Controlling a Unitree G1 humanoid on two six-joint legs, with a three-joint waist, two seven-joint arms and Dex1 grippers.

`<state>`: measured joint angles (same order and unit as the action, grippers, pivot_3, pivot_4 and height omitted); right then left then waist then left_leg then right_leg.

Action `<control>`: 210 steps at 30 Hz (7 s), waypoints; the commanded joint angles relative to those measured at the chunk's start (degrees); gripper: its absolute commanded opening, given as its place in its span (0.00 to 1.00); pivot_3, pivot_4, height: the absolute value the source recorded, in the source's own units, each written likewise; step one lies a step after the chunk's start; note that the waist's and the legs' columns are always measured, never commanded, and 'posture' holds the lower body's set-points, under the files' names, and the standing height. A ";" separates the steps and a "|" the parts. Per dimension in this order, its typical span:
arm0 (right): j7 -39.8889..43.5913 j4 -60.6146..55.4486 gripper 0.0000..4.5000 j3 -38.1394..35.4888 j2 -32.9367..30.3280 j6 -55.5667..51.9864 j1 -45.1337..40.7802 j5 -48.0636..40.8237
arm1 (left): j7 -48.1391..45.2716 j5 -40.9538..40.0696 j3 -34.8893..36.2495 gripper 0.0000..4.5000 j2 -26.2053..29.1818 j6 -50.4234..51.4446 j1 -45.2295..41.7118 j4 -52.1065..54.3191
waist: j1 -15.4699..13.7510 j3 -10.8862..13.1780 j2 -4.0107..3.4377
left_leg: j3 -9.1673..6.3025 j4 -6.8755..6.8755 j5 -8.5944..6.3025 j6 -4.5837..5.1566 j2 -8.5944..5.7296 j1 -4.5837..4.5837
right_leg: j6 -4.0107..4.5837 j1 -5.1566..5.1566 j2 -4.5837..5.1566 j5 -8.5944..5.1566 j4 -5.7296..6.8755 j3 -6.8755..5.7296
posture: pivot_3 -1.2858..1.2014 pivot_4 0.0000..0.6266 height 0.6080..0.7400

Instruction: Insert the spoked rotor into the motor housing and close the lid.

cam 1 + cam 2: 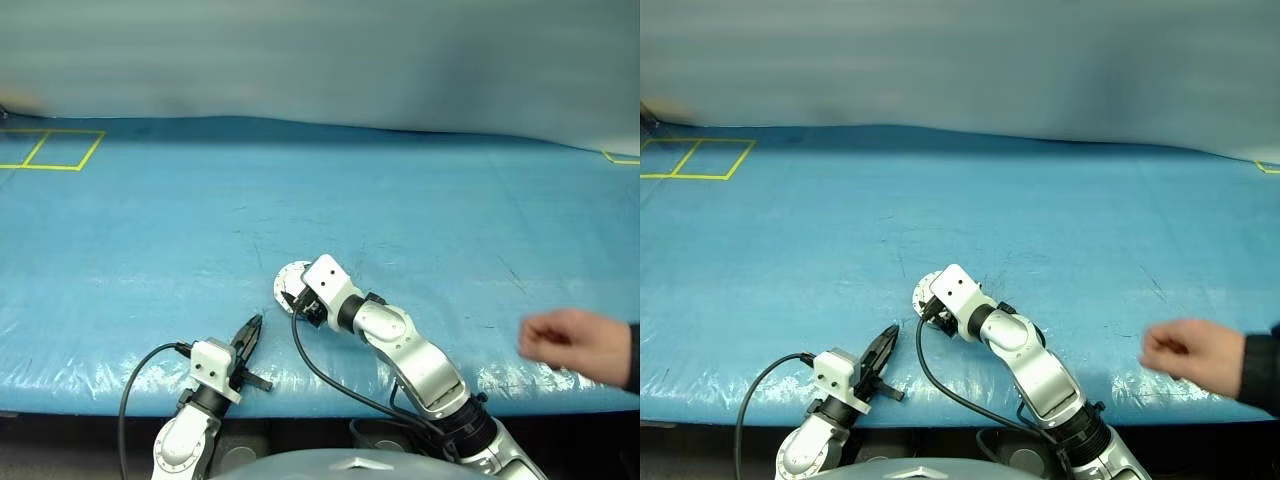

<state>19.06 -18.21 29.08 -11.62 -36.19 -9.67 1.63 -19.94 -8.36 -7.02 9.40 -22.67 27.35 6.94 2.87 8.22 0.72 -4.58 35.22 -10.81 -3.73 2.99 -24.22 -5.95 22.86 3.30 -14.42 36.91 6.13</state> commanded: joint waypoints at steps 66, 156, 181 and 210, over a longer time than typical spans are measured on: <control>-1.98 -11.49 0.99 -30.28 17.05 -25.85 14.41 -40.17 | 4.09 -30.63 6.65 0.00 6.63 69.04 -27.55 13.41 | -0.65 0.29 0.14 | -0.05 -0.32 -0.19 0.11 0.01 -0.37 | 0.01 0.20 -0.04 0.00 -0.68 -0.04 | 0.52 0.24 1.00; -23.36 -4.44 0.72 -26.28 16.19 -14.78 6.51 -84.69 | 10.80 -86.00 14.56 0.53 -15.77 56.31 -21.05 7.78 | 0.83 0.75 -0.02 | -0.32 0.02 -0.20 0.26 -0.02 -0.75 | 0.24 0.08 -0.21 0.04 -0.18 -0.06 | 0.52 0.24 1.00; -18.96 -13.22 1.00 -7.41 -6.51 -0.95 13.94 -25.31 | 15.32 -57.03 29.67 0.53 -3.67 44.94 -68.23 -47.59 | -0.90 0.84 0.26 | -0.45 0.03 -0.04 0.16 -0.18 -0.84 | -0.26 0.08 -0.26 0.02 -0.22 -0.05 | 0.52 0.24 1.00; -12.05 -10.60 1.00 -9.04 1.96 -1.71 14.22 -18.18 | 23.86 -36.68 30.77 0.99 -0.52 71.21 -43.46 -29.54 | 2.91 -1.28 0.03 | -0.08 -0.87 -0.50 -0.54 0.09 2.67 | 0.25 -2.14 -0.17 -0.59 -0.11 0.04 | 0.52 0.24 1.00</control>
<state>6.05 -27.98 19.93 -10.31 -38.09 5.46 -16.23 -1.98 -48.23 24.91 9.22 42.16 -23.91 -21.03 5.78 6.94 0.75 -4.69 34.23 -11.33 -4.30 3.05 -21.47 -5.67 20.72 3.13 -15.03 36.79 6.17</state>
